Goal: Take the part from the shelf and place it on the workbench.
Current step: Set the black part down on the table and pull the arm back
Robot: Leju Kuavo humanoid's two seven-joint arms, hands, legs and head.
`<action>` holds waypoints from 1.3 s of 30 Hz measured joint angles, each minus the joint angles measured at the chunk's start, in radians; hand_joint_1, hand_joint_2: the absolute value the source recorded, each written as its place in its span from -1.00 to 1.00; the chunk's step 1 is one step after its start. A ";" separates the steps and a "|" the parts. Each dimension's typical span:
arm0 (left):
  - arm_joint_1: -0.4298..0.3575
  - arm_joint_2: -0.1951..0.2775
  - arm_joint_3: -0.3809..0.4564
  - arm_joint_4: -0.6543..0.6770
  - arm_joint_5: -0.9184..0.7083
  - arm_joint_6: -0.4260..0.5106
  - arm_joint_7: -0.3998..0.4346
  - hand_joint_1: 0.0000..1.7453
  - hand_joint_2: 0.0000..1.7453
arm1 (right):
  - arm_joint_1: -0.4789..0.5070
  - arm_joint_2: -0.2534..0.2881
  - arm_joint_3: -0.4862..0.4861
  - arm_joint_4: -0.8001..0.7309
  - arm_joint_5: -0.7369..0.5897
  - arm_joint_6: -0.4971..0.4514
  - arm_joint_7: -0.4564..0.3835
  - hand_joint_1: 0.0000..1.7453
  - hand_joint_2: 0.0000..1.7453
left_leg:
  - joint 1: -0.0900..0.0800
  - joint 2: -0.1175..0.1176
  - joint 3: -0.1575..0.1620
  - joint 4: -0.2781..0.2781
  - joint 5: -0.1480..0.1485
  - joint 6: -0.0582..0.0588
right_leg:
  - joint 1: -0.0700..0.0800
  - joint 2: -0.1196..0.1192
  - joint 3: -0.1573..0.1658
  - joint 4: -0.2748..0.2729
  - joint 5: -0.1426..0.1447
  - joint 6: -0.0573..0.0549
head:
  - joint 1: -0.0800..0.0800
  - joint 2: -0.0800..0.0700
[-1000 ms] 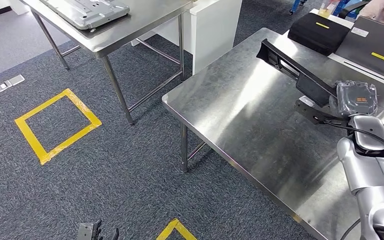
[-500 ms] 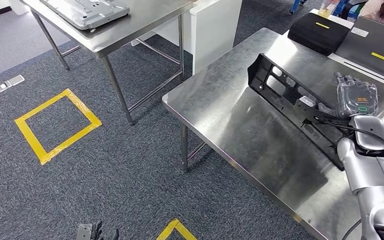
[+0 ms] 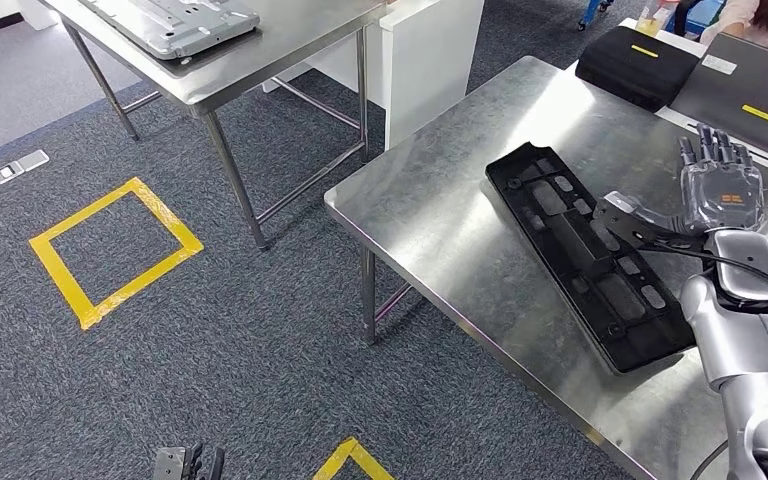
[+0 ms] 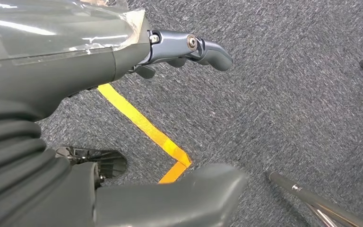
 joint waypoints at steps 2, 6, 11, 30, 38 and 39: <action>0.000 0.000 0.000 0.000 -0.001 0.001 0.001 -1.00 -1.00 | 0.000 0.000 0.000 0.000 0.001 0.000 0.000 -1.00 -1.00 | 0.000 0.000 0.000 0.000 0.000 0.000 | 0.000 0.000 0.000 0.000 0.000 0.000 | 0.000 0.000; 0.000 0.000 0.000 0.000 -0.002 0.002 0.002 -1.00 -1.00 | -0.003 0.000 0.000 0.002 0.001 0.000 0.000 -1.00 -1.00 | 0.000 0.000 0.000 0.000 0.000 0.000 | 0.000 0.000 0.000 0.000 0.000 0.000 | 0.000 0.000; 0.000 0.000 0.000 0.000 -0.002 0.002 0.002 -1.00 -1.00 | -0.007 0.000 0.000 0.004 0.001 0.003 0.000 -1.00 -1.00 | 0.000 0.000 0.000 0.000 0.000 0.000 | 0.000 0.000 0.000 0.000 0.000 0.000 | 0.000 0.000; 0.001 -0.004 0.004 0.000 -0.006 0.003 0.009 -1.00 -1.00 | -0.035 -0.007 -0.019 0.025 -0.090 -0.042 -0.123 -1.00 -1.00 | 0.001 0.001 0.000 0.000 0.000 0.000 | 0.000 -0.001 0.001 0.000 0.000 -0.001 | 0.000 0.000; -0.005 -0.011 0.009 0.000 -0.014 0.023 0.021 -1.00 -1.00 | -0.044 0.100 0.055 -0.083 -0.130 -0.030 -0.185 -1.00 -1.00 | 0.003 0.000 0.000 0.000 0.002 -0.003 | 0.000 -0.001 0.001 0.000 0.002 -0.002 | 0.000 0.000; -0.005 -0.011 0.009 0.000 -0.015 0.023 0.022 -1.00 -1.00 | -0.045 0.111 0.071 -0.098 -0.129 -0.025 -0.185 -1.00 -1.00 | 0.004 0.000 0.000 -0.001 0.002 -0.003 | 0.000 -0.001 0.001 0.000 0.002 -0.003 | 0.000 0.000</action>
